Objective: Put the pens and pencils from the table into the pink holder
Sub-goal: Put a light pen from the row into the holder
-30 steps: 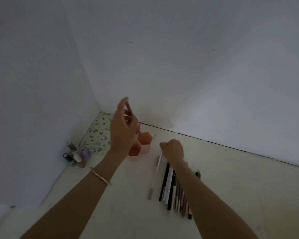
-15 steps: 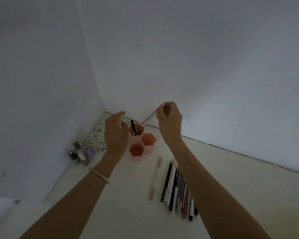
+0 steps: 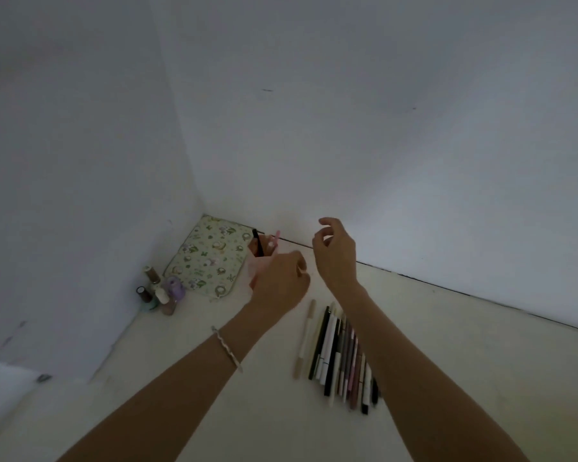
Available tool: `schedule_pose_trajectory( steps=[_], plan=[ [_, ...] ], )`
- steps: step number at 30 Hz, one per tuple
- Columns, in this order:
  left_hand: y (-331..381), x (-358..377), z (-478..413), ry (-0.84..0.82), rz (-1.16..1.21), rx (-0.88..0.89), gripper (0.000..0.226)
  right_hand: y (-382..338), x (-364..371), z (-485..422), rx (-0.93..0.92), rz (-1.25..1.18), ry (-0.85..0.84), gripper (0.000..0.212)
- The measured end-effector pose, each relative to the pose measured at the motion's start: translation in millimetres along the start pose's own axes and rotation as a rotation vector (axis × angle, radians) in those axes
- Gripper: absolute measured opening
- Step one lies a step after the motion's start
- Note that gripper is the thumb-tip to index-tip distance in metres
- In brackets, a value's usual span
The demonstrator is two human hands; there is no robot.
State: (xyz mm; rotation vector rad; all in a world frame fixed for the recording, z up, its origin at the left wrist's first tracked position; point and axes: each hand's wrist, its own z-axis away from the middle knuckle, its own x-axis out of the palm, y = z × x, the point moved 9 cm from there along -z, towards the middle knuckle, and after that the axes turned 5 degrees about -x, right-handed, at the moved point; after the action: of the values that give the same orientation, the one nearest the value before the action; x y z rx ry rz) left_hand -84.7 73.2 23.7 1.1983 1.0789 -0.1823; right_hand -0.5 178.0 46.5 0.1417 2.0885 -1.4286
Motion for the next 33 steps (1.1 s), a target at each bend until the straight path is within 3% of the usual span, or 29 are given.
schedule_pose_trajectory(
  steps=[3, 9, 17, 22, 27, 33],
  plan=[
    [-14.8, 68.4, 19.7, -0.258, -0.213, -0.083, 0.018, 24.4, -26.4, 3.5, 0.063, 0.02, -0.006, 0.024],
    [-40.6, 119.7, 44.5, -0.371, -0.395, -0.221, 0.032, 71.8, -41.4, 21.5, 0.162, 0.155, -0.152, 0.02],
    [-30.3, 125.9, 43.9, -0.333, -0.396, -0.189, 0.038, 102.2, -13.3, 45.6, 0.283, 0.224, -0.322, 0.025],
    [-10.2, 78.8, 11.1, -0.164, -0.084, -0.149, 0.054, 124.7, -11.0, 47.1, 0.402, 0.372, -0.341, 0.014],
    [20.1, 16.1, -12.8, 0.041, 0.121, 0.001, 0.084, 148.3, 1.8, 61.6, 0.507, 0.558, -0.451, 0.03],
    [11.5, 5.9, -10.5, 0.029, 0.251, -0.003, 0.079, 158.0, 18.5, 73.3, 0.491, 0.532, -0.421, 0.031]
  ],
)
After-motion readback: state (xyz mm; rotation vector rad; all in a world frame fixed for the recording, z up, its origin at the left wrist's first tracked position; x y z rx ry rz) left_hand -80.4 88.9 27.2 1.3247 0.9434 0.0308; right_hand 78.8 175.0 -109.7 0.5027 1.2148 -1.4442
